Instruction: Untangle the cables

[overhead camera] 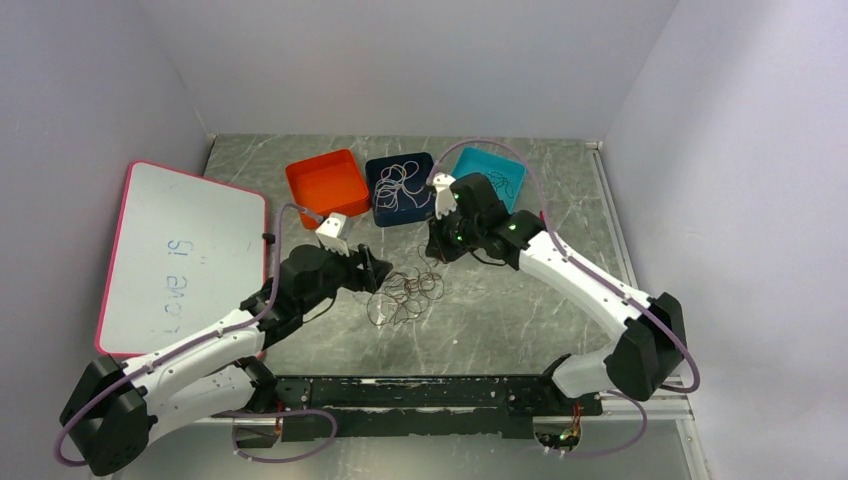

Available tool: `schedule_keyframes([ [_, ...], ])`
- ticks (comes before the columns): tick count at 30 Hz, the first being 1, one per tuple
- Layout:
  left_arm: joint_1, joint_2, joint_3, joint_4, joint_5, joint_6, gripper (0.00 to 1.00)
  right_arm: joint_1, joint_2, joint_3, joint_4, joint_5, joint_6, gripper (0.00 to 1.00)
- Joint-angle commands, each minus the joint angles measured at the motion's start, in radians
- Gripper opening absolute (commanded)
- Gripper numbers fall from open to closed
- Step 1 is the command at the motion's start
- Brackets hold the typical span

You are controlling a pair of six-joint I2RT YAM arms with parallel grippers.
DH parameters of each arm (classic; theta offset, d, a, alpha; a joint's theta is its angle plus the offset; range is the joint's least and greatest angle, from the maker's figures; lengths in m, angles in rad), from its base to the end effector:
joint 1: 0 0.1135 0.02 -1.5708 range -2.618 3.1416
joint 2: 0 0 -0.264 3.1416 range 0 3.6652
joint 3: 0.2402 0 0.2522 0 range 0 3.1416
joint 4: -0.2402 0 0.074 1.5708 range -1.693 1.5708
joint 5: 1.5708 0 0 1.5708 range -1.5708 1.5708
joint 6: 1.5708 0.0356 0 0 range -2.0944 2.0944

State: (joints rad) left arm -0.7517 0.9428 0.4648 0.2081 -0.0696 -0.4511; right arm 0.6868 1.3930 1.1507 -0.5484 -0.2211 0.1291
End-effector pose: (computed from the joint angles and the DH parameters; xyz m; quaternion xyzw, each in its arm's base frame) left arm 0.1592 -0.1454 0.2385 0.0983 0.7895 -0.3196 0.5147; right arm 0.2286 0.1975 0.2955 -0.2933 0.8722 0.2436 0.3064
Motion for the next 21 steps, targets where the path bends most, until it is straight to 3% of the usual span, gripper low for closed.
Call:
schedule_keyframes([
  [1,0.001,-0.006,0.023,0.078,0.05,0.022,0.79,0.005,-0.04,0.078,-0.028,-0.044,0.007,0.0],
  [10,0.002,-0.022,0.069,0.121,0.105,0.117,0.8,0.006,-0.048,0.132,0.028,-0.118,0.088,0.0],
  [21,0.002,0.103,0.144,0.235,0.165,0.172,0.83,0.006,-0.047,0.183,0.097,-0.283,0.175,0.0],
])
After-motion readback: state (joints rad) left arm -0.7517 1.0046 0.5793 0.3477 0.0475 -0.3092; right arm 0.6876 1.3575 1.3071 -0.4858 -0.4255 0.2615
